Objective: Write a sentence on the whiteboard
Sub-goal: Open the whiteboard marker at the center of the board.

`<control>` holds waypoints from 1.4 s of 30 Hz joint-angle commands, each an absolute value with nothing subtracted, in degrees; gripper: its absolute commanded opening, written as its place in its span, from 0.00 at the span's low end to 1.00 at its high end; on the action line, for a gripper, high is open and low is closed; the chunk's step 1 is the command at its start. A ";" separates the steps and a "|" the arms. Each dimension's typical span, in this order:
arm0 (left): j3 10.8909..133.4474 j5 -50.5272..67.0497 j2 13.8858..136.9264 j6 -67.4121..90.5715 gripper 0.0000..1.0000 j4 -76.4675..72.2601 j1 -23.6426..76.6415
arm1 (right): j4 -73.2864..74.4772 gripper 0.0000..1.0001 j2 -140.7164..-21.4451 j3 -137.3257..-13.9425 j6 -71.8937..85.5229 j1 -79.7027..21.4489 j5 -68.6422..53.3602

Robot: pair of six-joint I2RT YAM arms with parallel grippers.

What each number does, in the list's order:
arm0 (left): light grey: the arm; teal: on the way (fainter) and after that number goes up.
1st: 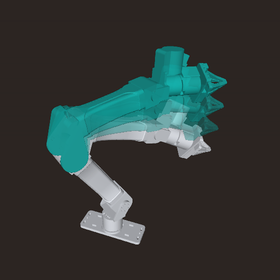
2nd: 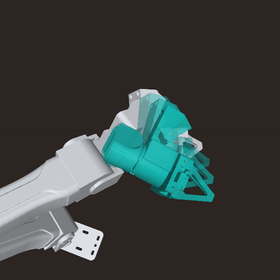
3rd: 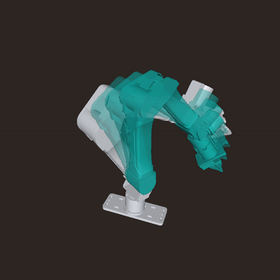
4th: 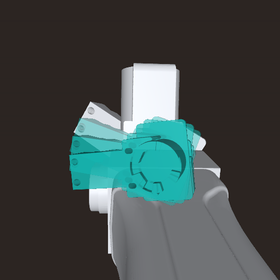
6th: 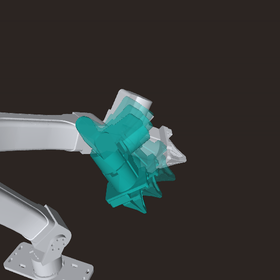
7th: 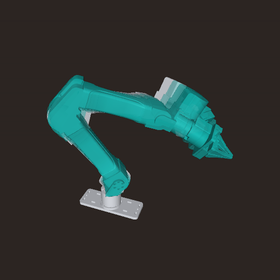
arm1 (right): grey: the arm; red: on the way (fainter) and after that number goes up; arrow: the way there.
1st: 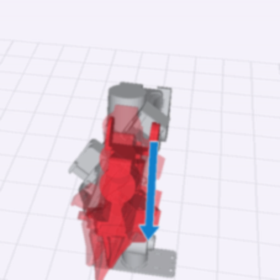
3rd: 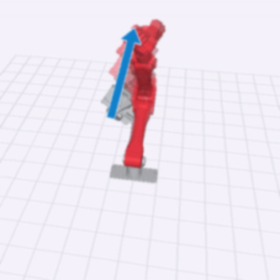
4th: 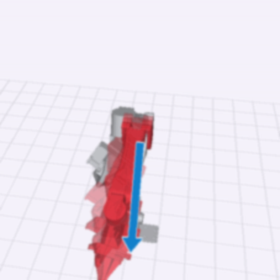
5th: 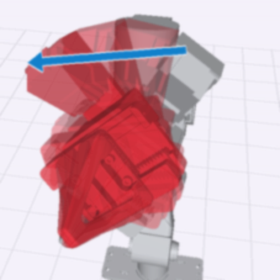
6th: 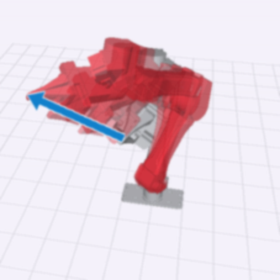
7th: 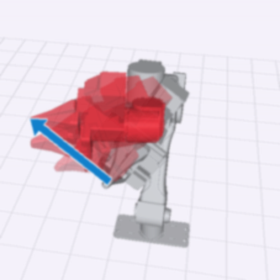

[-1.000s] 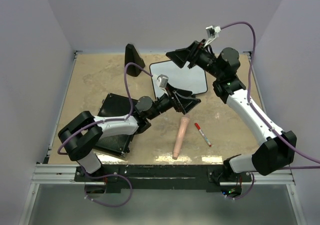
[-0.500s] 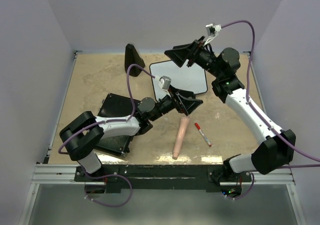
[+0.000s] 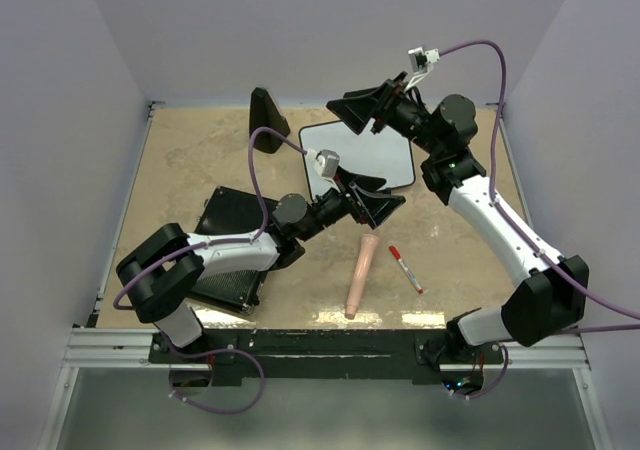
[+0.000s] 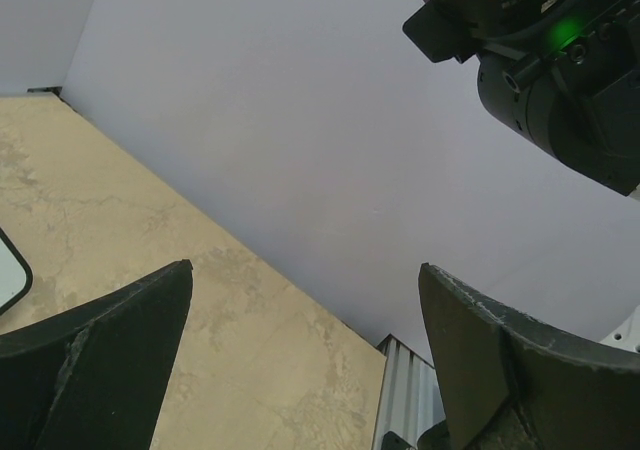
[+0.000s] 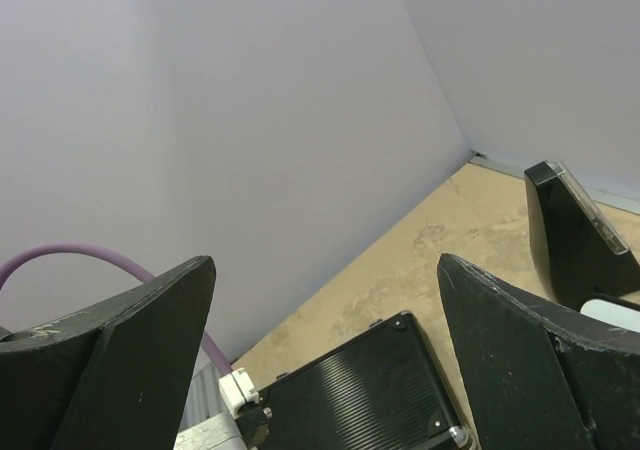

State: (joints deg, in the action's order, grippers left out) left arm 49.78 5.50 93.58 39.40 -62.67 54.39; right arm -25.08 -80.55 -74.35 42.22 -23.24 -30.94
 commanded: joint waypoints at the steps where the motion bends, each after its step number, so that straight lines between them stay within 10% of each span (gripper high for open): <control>1: 50.63 4.22 93.25 37.79 1.00 -67.76 53.96 | -27.24 0.99 -81.21 -76.64 41.57 -23.55 -30.76; 42: 49.04 4.66 91.93 36.21 1.00 -69.79 53.70 | -33.04 0.99 -79.37 -73.65 43.33 -23.64 -30.94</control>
State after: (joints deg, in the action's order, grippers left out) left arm 49.69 5.23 93.56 38.26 -64.93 53.98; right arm -29.39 -82.11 -74.19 42.70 -23.24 -31.00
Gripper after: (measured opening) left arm 0.997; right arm 0.986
